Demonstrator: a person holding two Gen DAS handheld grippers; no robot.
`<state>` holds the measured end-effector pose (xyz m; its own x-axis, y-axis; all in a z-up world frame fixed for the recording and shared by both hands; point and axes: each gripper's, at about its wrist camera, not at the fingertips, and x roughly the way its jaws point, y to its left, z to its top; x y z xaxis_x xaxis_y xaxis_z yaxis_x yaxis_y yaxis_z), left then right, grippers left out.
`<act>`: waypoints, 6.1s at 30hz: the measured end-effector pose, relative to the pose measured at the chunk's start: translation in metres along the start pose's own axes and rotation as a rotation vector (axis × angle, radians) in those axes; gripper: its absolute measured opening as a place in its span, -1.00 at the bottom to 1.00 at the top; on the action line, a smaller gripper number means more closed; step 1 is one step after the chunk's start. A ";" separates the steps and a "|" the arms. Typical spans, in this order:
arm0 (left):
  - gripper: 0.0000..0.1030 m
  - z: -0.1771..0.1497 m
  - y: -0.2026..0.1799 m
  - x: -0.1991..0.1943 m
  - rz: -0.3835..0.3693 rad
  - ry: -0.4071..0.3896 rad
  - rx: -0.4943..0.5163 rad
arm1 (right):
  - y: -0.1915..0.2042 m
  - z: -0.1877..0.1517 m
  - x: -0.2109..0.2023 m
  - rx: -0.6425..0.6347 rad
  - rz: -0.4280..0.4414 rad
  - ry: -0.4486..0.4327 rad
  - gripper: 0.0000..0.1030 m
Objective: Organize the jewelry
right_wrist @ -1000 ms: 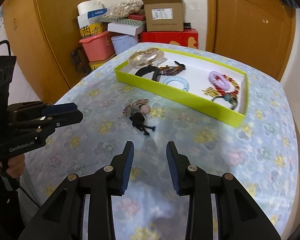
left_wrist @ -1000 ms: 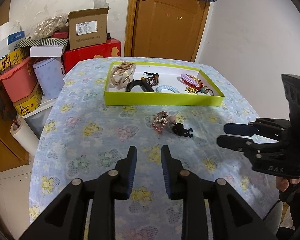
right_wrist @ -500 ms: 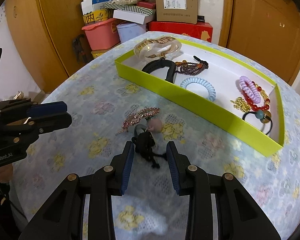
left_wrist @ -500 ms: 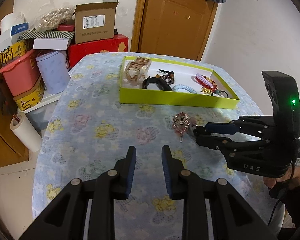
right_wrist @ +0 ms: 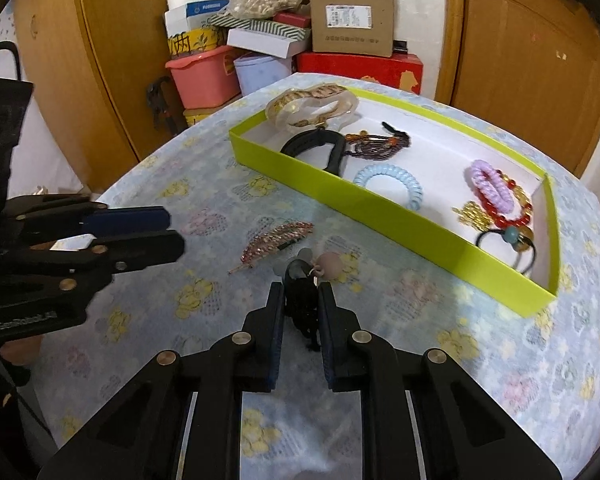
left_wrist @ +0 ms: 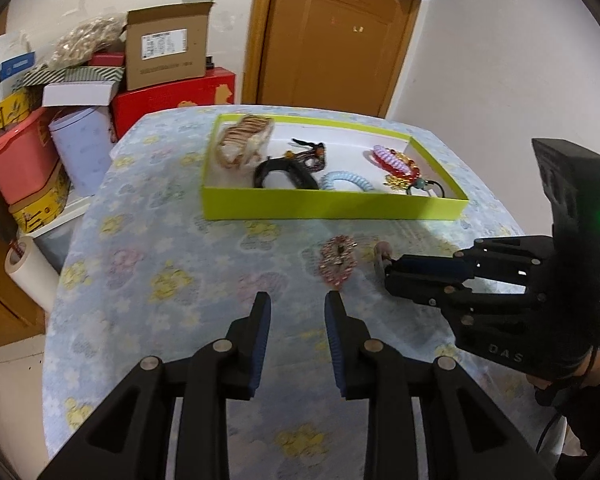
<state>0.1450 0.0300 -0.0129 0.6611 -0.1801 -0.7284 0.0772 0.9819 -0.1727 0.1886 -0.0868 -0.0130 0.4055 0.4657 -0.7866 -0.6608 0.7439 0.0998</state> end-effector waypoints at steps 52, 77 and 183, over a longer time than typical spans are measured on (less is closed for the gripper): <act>-0.81 0.017 -0.052 -0.008 0.009 -0.042 0.105 | -0.031 -0.032 -0.076 0.127 -0.039 -0.104 -0.68; -0.81 0.086 -0.053 0.016 0.018 -0.069 0.128 | -0.080 0.033 -0.060 0.127 -0.061 -0.135 -0.68; -0.62 -0.047 -0.087 -0.072 0.147 -0.033 0.070 | 0.012 -0.077 -0.130 0.172 -0.167 -0.072 -0.28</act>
<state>0.0561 -0.0451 0.0233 0.6932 -0.0337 -0.7199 0.0289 0.9994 -0.0190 0.0793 -0.1756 0.0431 0.5479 0.3574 -0.7564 -0.4660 0.8813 0.0789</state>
